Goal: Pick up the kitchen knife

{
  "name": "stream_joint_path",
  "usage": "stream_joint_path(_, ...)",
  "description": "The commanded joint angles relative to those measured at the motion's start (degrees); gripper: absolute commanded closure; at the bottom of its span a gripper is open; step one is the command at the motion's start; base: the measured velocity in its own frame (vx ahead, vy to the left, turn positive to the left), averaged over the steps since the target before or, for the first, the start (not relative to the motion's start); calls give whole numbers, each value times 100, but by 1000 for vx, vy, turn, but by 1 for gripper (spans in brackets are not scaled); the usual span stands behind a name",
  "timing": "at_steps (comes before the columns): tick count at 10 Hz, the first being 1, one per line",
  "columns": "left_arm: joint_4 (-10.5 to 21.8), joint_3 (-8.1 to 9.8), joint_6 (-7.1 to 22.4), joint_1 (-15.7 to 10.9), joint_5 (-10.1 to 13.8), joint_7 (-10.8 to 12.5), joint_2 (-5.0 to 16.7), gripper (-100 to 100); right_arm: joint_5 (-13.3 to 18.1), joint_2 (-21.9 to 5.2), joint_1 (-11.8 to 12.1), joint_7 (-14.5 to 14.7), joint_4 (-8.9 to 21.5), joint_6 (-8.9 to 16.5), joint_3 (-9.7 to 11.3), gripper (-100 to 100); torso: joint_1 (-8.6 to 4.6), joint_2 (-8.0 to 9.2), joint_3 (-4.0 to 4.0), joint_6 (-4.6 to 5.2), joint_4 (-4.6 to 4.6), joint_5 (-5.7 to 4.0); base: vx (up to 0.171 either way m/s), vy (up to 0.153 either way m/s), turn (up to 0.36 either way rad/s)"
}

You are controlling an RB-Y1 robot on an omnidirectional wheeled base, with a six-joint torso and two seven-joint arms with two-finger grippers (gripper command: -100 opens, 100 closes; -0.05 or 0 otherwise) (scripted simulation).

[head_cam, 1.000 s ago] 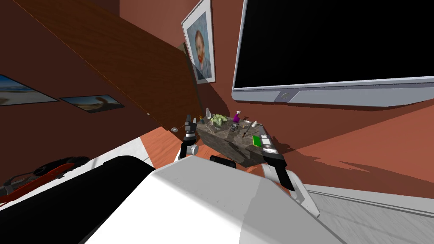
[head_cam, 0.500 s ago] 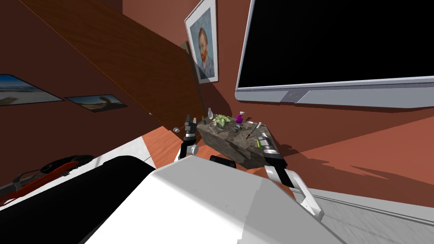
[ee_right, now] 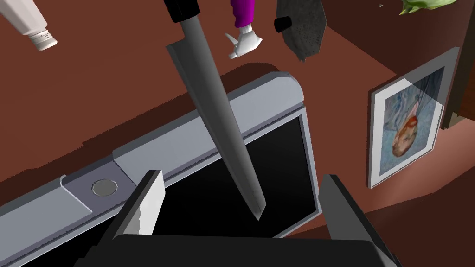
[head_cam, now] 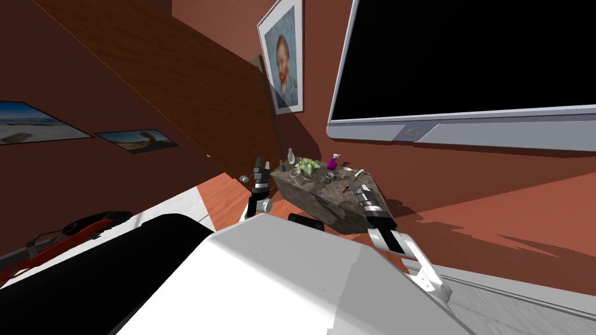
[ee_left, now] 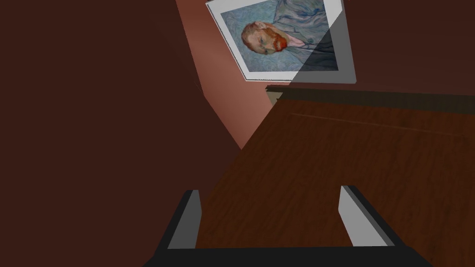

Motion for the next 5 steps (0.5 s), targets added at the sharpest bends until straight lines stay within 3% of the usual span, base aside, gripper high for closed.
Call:
stream_joint_path(1, 0, 0, 0, 0, 0, 0, 0, 0, 166, -194, -8, 162, 186, 30, -70, -100, 0, 0, 0, 0, 0, 0, 27, 86, 28)
stream_joint_path(5, 0, 0, 0, 0, 0, 0, 0, 0, 550, -711, -112, 509, 601, 129, -165, -100, -4, 0, 0, 1, 0, 0, 25, 66, 20)
